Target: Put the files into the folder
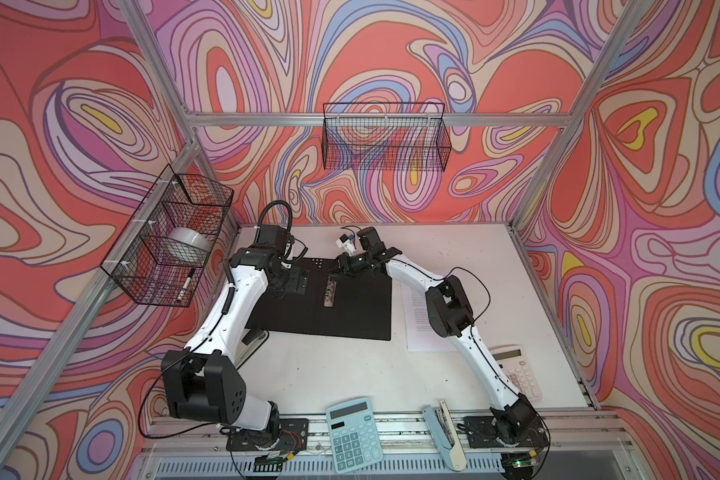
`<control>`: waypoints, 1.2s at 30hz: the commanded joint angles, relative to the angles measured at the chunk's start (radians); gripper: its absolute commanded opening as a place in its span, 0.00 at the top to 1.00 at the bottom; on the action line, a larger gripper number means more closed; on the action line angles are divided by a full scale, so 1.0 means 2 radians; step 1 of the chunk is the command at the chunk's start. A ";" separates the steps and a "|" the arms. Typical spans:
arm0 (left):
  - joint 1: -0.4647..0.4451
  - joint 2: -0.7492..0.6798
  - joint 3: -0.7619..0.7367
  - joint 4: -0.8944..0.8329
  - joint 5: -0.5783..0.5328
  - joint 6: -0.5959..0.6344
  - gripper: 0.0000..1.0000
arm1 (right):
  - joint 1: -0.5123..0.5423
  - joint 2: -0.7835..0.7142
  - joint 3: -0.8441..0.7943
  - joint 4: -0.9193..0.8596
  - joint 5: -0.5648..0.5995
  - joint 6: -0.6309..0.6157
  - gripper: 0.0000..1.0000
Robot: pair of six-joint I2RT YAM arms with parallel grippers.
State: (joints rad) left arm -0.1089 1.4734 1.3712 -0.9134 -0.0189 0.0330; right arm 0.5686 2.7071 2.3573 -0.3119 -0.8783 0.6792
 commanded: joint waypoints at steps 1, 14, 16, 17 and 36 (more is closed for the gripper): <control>-0.005 0.001 -0.007 0.011 0.010 0.012 0.00 | -0.010 -0.007 0.009 0.020 0.002 0.011 0.62; -0.035 0.031 -0.029 0.043 0.002 -0.091 0.00 | -0.024 -0.243 -0.213 -0.130 0.214 -0.094 0.60; -0.035 0.038 -0.032 0.044 0.013 -0.128 0.00 | -0.026 -0.291 -0.268 -0.149 0.253 -0.097 0.59; -0.035 0.040 -0.034 0.045 0.021 -0.142 0.00 | -0.026 -0.312 -0.291 -0.159 0.271 -0.097 0.58; -0.040 0.054 -0.125 0.084 0.113 -0.276 0.00 | -0.079 -0.582 -0.547 -0.364 0.555 -0.018 0.49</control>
State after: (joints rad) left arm -0.1837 1.5871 1.1236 -0.7753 0.1810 -0.4843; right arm 0.4423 1.5700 1.3052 -0.9863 0.1619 0.6044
